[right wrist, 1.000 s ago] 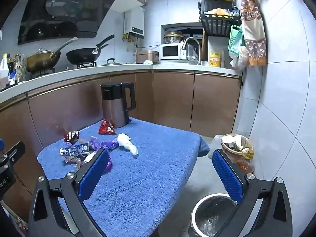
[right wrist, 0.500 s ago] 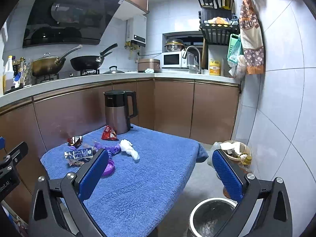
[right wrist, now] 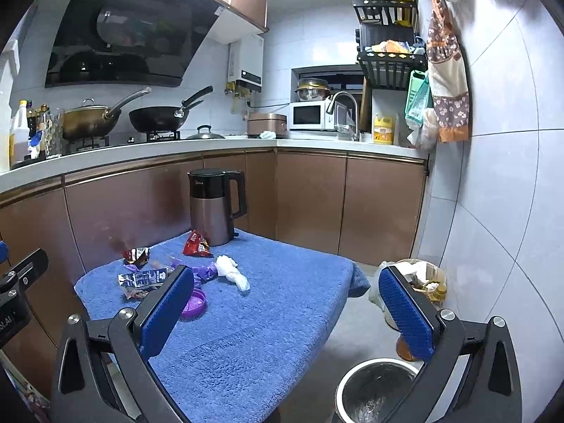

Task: Collect trash

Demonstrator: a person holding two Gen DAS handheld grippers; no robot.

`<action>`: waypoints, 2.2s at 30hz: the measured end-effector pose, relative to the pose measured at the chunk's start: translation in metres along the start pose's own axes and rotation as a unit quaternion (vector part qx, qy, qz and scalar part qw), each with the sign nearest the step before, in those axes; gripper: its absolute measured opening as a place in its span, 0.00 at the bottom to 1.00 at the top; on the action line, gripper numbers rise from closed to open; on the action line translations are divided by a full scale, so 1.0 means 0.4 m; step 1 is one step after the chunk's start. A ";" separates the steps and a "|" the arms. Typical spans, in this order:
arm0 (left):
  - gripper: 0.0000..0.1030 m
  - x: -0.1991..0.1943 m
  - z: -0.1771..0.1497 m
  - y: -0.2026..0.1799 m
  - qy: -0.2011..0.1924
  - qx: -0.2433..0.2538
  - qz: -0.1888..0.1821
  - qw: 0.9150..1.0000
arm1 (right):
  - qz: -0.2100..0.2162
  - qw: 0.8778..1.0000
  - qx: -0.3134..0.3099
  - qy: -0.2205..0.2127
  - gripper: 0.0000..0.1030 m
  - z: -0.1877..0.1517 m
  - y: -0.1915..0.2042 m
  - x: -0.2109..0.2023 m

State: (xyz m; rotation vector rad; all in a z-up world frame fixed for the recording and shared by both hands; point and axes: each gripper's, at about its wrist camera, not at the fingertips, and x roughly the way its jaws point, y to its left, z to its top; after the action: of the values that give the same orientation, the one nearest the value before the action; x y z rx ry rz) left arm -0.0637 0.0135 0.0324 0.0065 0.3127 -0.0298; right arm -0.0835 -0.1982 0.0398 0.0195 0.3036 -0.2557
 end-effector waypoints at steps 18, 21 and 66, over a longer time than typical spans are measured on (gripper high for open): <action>0.81 0.001 -0.001 -0.009 -0.020 -0.001 0.011 1.000 | 0.000 1.000 -0.008 0.002 1.00 -0.002 0.000 0.018; 0.81 0.004 0.000 -0.001 -0.024 -0.008 0.020 0.999 | 0.002 1.000 -0.011 0.003 1.00 -0.003 0.006 0.024; 0.81 0.380 -0.014 0.017 0.072 0.015 0.011 0.997 | 0.015 0.997 -0.062 0.052 1.00 0.020 0.055 0.338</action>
State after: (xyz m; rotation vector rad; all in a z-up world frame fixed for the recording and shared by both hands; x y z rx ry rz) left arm 0.0794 0.0159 -0.0197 0.0425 0.4557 -0.0132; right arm 0.0489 -0.2108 0.0068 -0.0856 0.4225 -0.2064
